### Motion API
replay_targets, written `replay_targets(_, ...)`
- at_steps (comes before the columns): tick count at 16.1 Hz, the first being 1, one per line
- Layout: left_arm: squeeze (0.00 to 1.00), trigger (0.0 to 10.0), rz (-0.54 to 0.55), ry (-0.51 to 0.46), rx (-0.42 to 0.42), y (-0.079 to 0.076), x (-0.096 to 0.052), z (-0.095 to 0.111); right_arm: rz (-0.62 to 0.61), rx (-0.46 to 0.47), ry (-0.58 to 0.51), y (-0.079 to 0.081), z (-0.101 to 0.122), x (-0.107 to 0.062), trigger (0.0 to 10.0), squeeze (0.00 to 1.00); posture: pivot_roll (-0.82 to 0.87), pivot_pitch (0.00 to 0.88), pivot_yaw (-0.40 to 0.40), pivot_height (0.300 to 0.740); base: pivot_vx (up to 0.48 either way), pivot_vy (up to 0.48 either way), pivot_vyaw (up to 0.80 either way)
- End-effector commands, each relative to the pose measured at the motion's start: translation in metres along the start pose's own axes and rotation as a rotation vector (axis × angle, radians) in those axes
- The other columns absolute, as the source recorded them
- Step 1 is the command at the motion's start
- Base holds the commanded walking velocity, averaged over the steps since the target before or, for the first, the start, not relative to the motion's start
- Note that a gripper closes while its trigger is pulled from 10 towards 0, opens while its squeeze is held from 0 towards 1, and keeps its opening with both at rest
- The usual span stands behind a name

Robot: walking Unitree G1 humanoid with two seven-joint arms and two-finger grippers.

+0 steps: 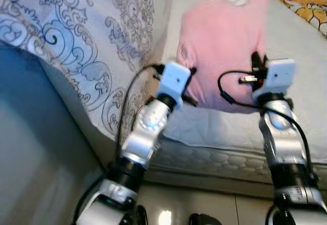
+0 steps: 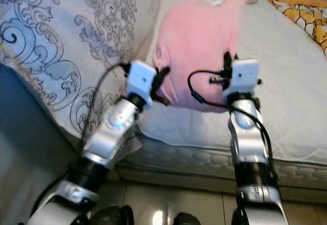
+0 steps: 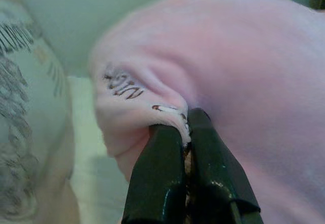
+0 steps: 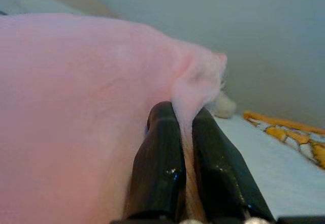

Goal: Clean up the room

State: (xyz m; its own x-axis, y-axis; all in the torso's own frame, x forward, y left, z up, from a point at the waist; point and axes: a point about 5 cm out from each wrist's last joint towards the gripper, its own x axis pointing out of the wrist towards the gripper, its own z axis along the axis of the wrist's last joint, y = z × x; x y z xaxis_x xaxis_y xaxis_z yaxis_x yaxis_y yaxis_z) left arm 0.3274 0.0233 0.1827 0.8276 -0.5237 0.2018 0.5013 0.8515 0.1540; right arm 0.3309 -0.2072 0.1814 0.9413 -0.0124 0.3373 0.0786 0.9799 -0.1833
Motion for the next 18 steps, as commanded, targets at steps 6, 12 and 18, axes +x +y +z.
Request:
replay_targets(6,0.0,10.0,-0.035,-0.074,0.006,-0.002,0.008,0.022,-0.053,0.04,-0.023,0.004,0.013,-0.004,10.0,0.0,-0.06,0.0,-0.003,0.74,0.0,-0.219,0.0)
replay_targets(12,0.0,10.0,-0.039,-0.034,0.001,-0.002,0.008,0.015,-0.031,0.048,0.009,0.012,0.011,-0.005,10.0,0.0,-0.05,0.0,-0.01,0.74,0.049,-0.432,0.0)
replay_targets(18,0.0,10.0,0.019,-0.015,-0.053,0.011,0.007,0.01,-0.04,0.085,0.017,0.016,0.01,-0.005,10.0,0.0,-0.05,0.0,-0.012,0.74,0.0,0.0,0.0)
